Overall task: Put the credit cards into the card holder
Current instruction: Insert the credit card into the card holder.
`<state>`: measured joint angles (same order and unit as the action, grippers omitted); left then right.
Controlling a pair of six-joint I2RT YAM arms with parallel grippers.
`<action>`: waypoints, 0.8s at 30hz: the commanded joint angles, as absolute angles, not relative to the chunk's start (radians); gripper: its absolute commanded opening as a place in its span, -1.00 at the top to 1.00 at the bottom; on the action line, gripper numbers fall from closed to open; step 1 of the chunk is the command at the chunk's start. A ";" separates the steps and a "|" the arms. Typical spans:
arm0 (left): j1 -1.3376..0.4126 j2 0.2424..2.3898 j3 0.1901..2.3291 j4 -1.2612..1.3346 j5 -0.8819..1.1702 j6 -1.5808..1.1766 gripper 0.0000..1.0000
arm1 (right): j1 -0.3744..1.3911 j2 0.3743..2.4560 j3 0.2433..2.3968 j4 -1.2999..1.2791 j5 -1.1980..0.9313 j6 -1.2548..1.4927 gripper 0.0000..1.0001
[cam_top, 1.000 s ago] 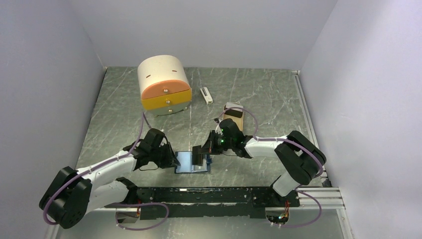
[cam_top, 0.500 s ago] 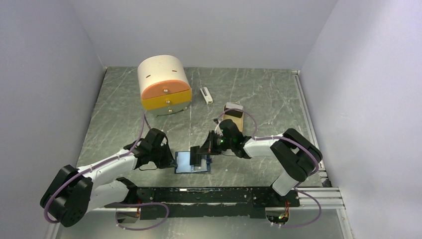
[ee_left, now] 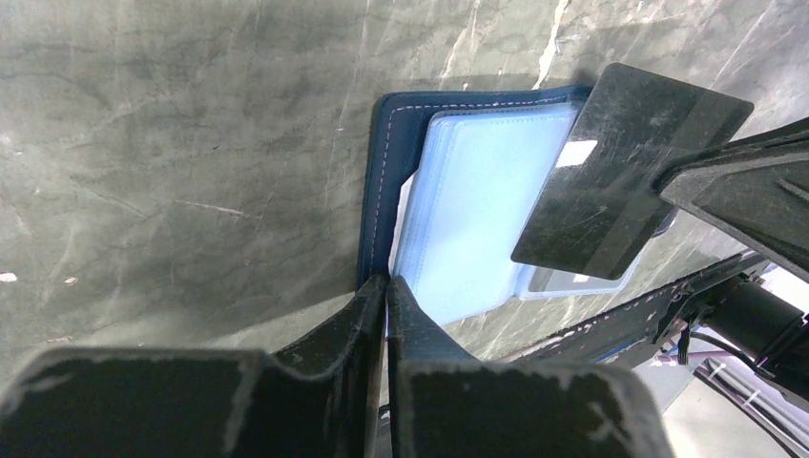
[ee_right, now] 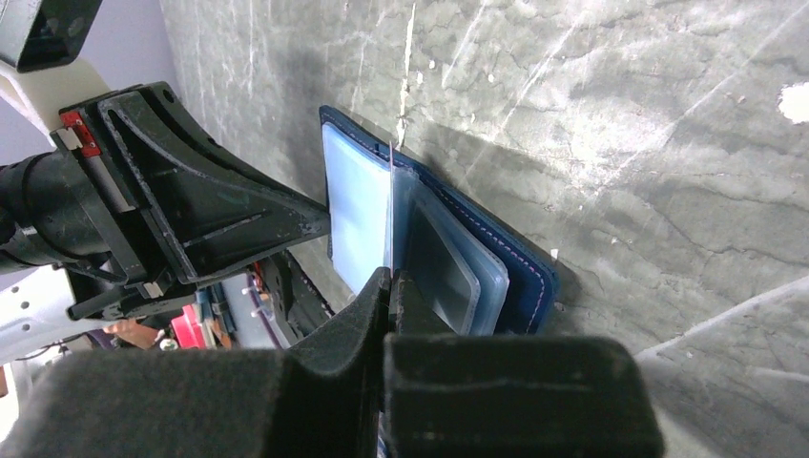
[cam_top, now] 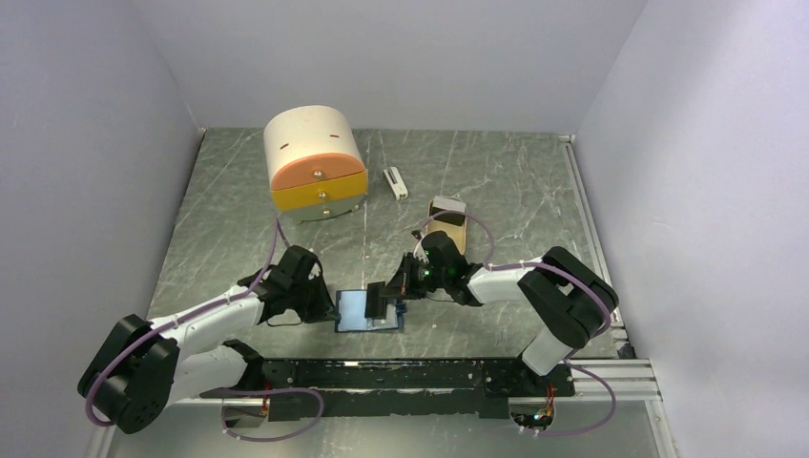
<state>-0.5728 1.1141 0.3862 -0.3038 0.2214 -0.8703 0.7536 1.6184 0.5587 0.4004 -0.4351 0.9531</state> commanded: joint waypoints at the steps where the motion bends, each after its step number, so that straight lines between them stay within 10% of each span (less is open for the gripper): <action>1: -0.568 1.127 0.375 -0.286 0.219 -0.857 0.77 | 0.753 1.647 0.534 0.451 -0.429 0.955 1.00; 24: -0.566 1.147 0.374 -0.262 0.226 -0.861 0.76 | 0.797 1.699 0.516 0.535 -0.486 0.983 1.00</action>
<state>-0.5724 1.1423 0.3862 -0.2665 0.2409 -0.8707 0.7860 1.6585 0.5297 0.4889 -0.4583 0.9691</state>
